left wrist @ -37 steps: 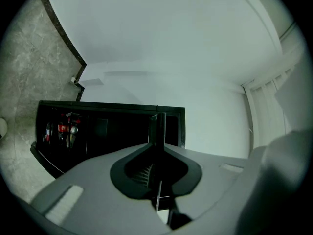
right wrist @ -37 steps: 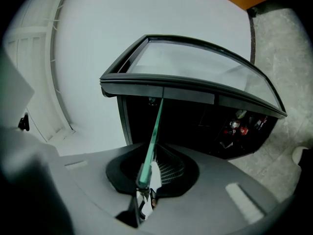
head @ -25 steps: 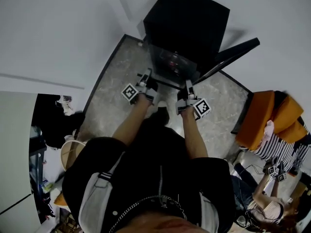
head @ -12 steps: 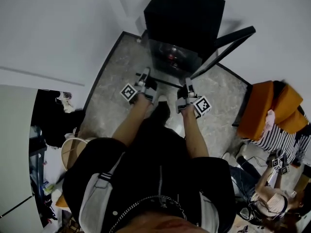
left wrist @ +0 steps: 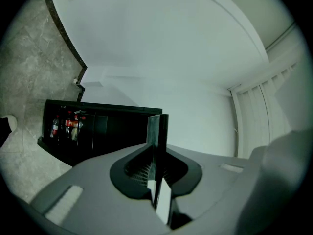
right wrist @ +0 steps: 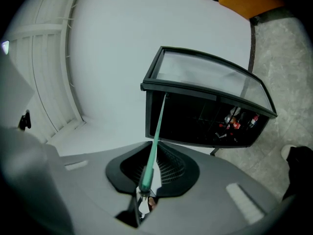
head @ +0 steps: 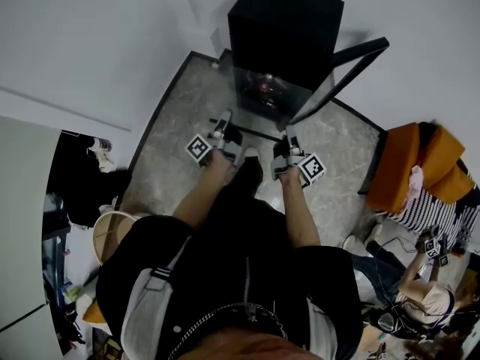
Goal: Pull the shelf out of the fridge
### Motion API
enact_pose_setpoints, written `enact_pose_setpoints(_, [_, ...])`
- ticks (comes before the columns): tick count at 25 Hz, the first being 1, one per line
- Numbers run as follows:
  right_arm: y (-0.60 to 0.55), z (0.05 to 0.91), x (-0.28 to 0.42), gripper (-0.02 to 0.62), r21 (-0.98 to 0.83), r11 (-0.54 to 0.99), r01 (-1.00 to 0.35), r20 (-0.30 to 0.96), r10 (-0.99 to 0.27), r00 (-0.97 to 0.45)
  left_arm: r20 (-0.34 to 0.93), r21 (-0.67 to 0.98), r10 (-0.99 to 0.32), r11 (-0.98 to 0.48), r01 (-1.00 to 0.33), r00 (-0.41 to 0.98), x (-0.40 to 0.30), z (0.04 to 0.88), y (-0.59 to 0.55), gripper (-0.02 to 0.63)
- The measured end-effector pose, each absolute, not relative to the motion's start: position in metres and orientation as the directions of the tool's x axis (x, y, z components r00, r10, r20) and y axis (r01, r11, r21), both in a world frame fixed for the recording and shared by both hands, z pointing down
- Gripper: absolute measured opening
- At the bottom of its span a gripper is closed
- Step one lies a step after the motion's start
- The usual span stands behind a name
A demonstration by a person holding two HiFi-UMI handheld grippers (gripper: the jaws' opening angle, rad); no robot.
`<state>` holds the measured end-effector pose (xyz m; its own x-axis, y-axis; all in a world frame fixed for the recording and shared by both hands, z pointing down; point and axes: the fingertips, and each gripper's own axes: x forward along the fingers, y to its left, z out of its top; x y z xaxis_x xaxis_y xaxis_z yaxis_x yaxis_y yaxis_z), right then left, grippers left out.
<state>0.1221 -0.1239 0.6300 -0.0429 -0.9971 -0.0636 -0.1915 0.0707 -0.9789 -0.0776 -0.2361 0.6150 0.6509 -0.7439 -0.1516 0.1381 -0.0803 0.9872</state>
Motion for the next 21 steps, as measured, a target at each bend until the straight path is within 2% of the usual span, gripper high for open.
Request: enact_pose_setpoints(21, [-0.090,0.626,0.080,0.031,-0.976,0.065,-0.206,-0.054,-0.997,-0.059,-0.158,0.987,-0.747,-0.092,0.134,0.646,-0.122,0.612,-0.200,0.026])
